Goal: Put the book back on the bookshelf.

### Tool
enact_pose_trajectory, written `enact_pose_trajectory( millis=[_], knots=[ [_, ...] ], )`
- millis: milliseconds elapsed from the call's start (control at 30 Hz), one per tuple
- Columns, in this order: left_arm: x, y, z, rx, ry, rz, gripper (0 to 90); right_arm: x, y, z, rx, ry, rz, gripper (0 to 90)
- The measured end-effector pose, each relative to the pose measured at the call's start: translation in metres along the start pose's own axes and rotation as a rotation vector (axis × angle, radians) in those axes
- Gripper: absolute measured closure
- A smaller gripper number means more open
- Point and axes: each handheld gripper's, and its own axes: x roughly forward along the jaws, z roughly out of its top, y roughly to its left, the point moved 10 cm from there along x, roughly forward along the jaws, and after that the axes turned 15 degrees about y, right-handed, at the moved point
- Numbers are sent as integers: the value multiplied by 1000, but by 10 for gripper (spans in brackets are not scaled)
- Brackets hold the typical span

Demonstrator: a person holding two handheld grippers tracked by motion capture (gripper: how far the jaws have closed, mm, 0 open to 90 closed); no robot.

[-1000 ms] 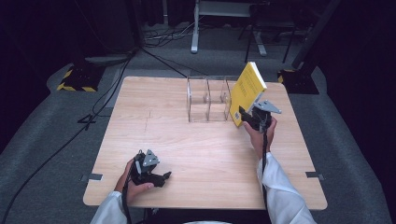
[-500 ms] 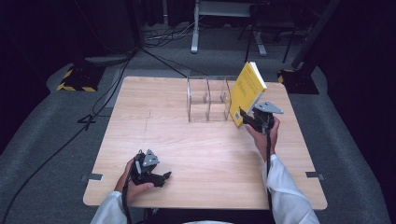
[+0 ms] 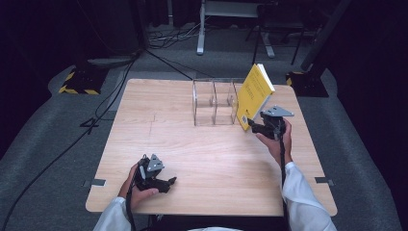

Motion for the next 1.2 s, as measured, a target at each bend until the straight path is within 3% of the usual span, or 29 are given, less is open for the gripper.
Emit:
enact_pose_trajectory(
  millis=[100, 233, 367, 467, 567, 767, 1200],
  knots=[
    [0, 0, 0, 0, 0, 0, 158, -3, 1, -2, -22, 10, 6, 346],
    [0, 0, 0, 0, 0, 0, 158, -11, 8, -3, -52, 23, 55, 320],
    [0, 0, 0, 0, 0, 0, 158, -19, 13, -6, -102, 48, 68, 308],
    [0, 0, 0, 0, 0, 1, 157, -23, 15, -7, -114, 49, 78, 304],
    [0, 0, 0, 1, 0, 1, 158, -27, 16, -10, -135, 74, 61, 303],
    [0, 0, 0, 0, 0, 1, 158, -36, 22, -18, -188, 103, 93, 277],
    [0, 0, 0, 0, 0, 0, 158, -58, 30, -39, -276, 141, 101, 279]
  ],
)
